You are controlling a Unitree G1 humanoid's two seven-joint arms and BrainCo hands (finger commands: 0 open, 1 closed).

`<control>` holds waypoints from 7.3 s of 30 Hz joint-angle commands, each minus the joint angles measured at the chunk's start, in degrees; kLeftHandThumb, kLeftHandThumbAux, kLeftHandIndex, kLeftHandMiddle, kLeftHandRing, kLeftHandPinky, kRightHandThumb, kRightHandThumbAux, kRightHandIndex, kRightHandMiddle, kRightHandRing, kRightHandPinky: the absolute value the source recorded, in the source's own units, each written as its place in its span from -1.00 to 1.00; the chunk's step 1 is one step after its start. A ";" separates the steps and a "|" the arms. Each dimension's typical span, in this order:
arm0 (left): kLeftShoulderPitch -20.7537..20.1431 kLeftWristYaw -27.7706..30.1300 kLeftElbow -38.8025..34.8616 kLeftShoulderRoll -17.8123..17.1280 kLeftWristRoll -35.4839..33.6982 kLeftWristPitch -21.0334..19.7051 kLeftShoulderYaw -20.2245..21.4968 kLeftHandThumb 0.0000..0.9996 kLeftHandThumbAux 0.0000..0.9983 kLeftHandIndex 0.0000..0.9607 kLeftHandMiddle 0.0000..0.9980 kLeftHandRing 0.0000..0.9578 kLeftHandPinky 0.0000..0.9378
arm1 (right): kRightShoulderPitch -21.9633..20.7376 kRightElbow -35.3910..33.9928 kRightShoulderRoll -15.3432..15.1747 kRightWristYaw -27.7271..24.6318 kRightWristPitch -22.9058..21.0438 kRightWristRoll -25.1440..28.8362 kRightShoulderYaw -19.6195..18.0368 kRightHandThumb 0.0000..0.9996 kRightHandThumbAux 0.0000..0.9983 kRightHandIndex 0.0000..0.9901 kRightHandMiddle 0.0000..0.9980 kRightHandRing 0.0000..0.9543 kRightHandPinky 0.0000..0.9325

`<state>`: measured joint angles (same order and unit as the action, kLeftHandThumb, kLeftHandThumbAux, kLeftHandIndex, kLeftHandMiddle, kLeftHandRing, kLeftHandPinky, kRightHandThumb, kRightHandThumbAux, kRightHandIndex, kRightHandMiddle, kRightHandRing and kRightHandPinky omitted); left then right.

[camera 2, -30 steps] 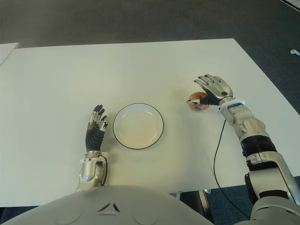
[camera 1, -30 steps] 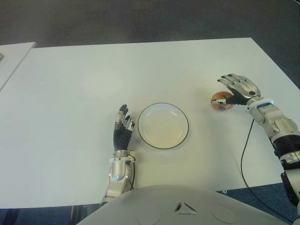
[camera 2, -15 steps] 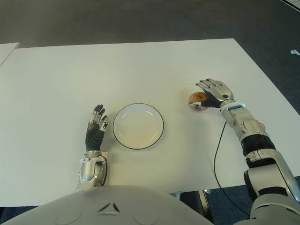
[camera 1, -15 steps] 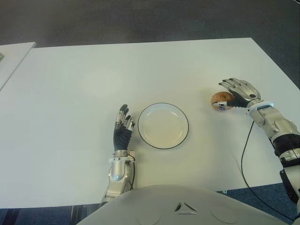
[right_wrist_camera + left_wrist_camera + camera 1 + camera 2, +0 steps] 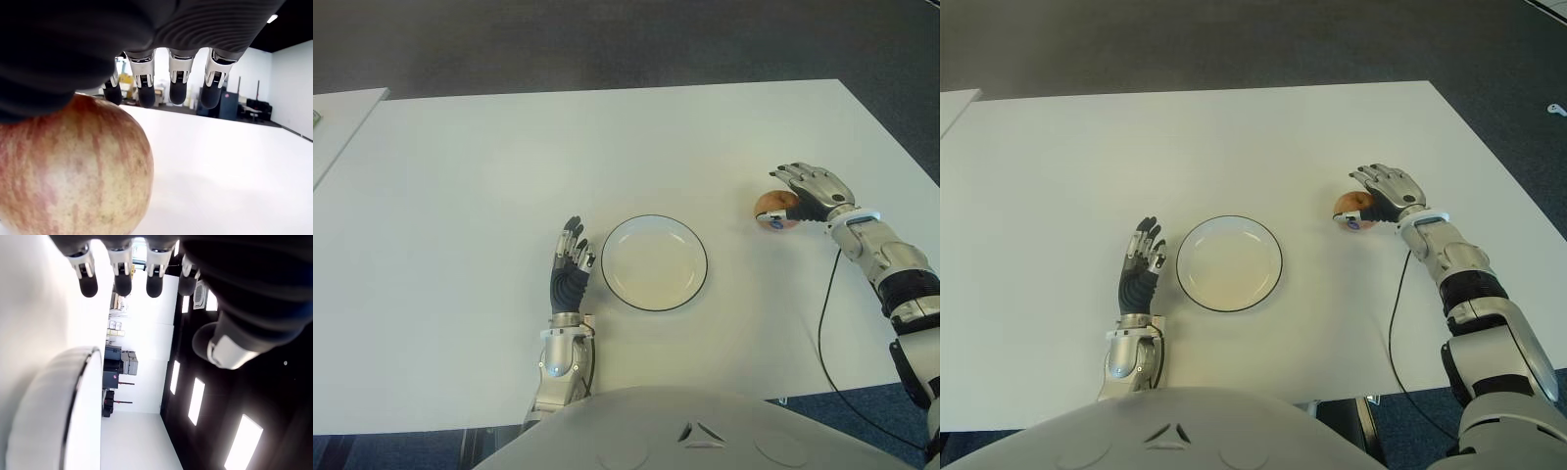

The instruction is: Put the apples into the plate.

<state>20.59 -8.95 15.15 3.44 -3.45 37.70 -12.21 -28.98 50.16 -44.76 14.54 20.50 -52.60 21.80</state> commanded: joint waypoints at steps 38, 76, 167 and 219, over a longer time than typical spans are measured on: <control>1.99 -0.83 3.90 6.42 -0.78 -0.90 -0.79 -0.77 0.14 -0.93 -0.92 -0.98 -0.98 | -4.06 20.99 8.48 3.98 0.38 5.24 8.42 -0.53 -0.40 -1.00 -1.00 -1.00 -1.00; 0.97 0.05 4.81 6.71 -2.02 -0.46 -1.04 -0.73 0.18 -0.92 -0.91 -0.97 -0.99 | -3.61 25.06 9.65 3.94 -1.72 7.19 11.26 -0.53 -0.31 -1.00 -1.00 -1.00 -0.97; -0.48 -1.31 7.44 7.13 -1.13 4.04 -1.73 -0.77 0.14 -0.92 -0.94 -0.97 -0.95 | -7.99 23.60 8.96 5.60 -5.97 13.19 8.23 0.44 0.42 -0.11 0.56 0.59 0.57; -0.61 -2.23 7.34 6.90 -1.03 1.98 -1.84 -0.75 0.14 -0.91 -0.92 -0.95 -0.98 | 16.27 -44.94 13.39 -5.29 -2.96 12.41 -2.04 0.47 0.42 -0.11 0.73 0.78 0.80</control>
<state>18.38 -10.46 16.54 3.38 -3.50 40.82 -14.06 -13.90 7.85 -32.10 10.59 18.11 -39.17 19.59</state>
